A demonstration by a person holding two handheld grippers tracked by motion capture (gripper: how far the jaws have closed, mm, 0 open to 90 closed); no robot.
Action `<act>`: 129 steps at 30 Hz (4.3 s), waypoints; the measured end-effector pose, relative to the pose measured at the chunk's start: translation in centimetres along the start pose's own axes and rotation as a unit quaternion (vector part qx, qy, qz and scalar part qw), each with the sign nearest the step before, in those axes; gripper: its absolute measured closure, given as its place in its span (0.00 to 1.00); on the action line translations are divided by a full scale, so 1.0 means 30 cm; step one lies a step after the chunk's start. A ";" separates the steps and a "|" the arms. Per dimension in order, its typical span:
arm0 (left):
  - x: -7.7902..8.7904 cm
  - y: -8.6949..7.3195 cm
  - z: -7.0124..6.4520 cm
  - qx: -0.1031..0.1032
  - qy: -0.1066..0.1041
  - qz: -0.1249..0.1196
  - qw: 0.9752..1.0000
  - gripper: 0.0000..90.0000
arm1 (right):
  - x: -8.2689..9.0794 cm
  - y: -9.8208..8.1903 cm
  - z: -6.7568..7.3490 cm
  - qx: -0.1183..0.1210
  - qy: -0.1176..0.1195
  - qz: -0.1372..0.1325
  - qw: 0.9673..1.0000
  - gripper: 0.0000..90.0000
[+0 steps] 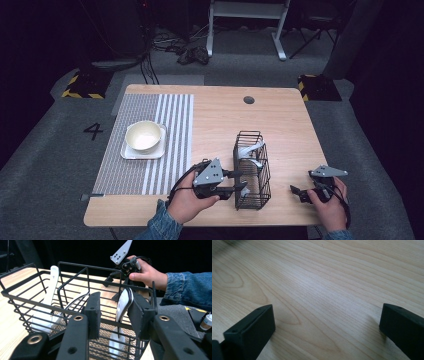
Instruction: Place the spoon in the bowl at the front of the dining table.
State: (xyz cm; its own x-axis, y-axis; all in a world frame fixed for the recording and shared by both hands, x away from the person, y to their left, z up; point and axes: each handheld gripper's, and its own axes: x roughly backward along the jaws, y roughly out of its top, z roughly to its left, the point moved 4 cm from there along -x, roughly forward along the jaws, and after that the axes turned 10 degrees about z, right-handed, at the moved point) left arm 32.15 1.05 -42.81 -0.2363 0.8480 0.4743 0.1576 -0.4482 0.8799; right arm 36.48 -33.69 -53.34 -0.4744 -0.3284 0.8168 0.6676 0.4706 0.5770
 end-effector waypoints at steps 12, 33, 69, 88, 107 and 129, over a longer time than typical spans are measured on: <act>-0.031 -0.013 0.003 0.001 -0.015 -0.007 1.000 0.87 | 0.000 0.000 0.000 0.000 0.000 0.000 1.000 0.00; -0.021 0.014 0.010 0.002 0.002 -0.017 1.000 0.94 | 0.000 0.000 0.000 0.000 0.000 0.000 1.000 0.00; 0.119 0.233 0.000 -0.013 -0.007 -0.071 0.997 0.95 | 0.000 0.000 0.000 0.000 0.000 0.000 1.000 0.00; 0.229 0.235 0.047 0.003 0.033 -0.079 0.996 0.95 | 0.000 0.000 0.000 0.000 0.000 0.000 1.000 0.00; 0.426 0.133 0.151 0.054 0.153 -0.073 0.984 0.95 | 0.000 0.000 0.000 0.000 0.000 0.000 1.000 0.00; 0.634 0.045 0.319 0.121 0.291 -0.079 0.946 0.95 | 0.000 0.000 0.000 0.000 0.000 0.000 1.000 0.00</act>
State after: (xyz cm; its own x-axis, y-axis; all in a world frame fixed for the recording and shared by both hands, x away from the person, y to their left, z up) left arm 37.03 19.27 -32.86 -0.7525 0.5679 0.3336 0.2733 -0.1916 0.9426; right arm 36.48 -33.68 -53.34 -0.4744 -0.3281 0.8169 0.6678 0.4704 0.5768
